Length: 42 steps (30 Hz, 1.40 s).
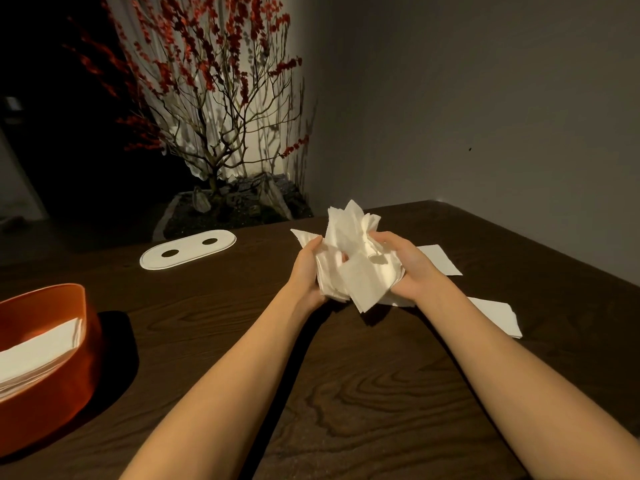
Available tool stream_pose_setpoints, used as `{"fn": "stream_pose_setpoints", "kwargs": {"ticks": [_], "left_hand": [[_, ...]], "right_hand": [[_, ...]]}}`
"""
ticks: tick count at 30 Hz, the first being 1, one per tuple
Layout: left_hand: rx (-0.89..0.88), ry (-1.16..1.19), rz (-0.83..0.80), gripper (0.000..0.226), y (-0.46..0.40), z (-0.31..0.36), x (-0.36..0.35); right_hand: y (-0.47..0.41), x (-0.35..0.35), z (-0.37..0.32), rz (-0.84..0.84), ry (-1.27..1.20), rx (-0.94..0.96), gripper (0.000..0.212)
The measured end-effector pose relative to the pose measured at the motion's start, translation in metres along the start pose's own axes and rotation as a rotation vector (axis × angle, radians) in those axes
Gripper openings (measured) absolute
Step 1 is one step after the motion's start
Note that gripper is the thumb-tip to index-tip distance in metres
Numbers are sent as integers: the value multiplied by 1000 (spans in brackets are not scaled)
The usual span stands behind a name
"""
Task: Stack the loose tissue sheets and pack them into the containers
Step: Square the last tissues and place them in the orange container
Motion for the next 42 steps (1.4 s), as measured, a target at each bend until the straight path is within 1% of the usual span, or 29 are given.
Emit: {"fn": "stream_pose_setpoints", "kwargs": {"ticks": [2,6,7,9,11,12,13,15,17,19,22,25,27,29,30,32,34,37,40,41,42], "left_hand": [[64,69,-65,34,2,-2,-6],[144,115,-80,28,0,-6,-4],[164,132,-74,33,0,-7,-3],[176,157,-57,58,-1,-7,-1],[177,167,-77,81,1,-6,-1],[175,157,-79,85,4,-5,-2],[168,148,-78,81,8,-3,-4],[149,139,-62,65,10,-2,-5],[146,114,-9,53,10,-3,-5],[140,99,29,47,8,-5,-3],[161,109,51,47,7,-7,-2],[160,83,53,51,7,-5,-2],[156,73,39,56,10,-3,-3],[147,78,47,58,12,-2,-4],[142,80,53,58,14,-1,-5],[132,93,76,60,14,-1,-3],[125,94,126,61,12,0,1],[85,73,209,55,7,1,9],[-13,51,295,38,4,7,12],[-35,24,336,32,1,8,14],[-43,-14,365,28,-1,8,14]], "right_hand": [[-1,2,1,32,59,-4,26],[-2,1,4,5,176,-50,20],[-3,1,5,29,236,-53,19],[-5,1,5,83,338,-49,23],[-6,1,5,125,372,-43,26],[-6,2,5,134,371,-39,27],[-7,3,5,138,367,-37,27],[-7,2,5,139,368,-32,27],[-5,0,5,154,356,-34,21],[-4,-1,5,143,317,-36,28],[-2,-1,5,139,252,-67,46],[0,0,4,187,253,-96,52],[1,1,4,230,282,-114,50],[2,1,5,260,324,-123,39],[2,2,5,296,363,-117,36],[0,8,2,381,423,-86,39],[-1,12,1,431,450,-74,41],[0,14,-1,542,490,-19,45],[3,14,-8,708,487,155,38],[5,14,-11,784,517,241,34],[7,14,-14,881,592,349,26]]}}
Point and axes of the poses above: each hand's wrist, its own y-axis away from the middle knuckle, its own x-axis out of the back of the hand, z = x × y, the point moved 4 cm from there along -y, towards the middle knuckle, and after that the axes turned 13 degrees about -x, right-handed, at the moved point
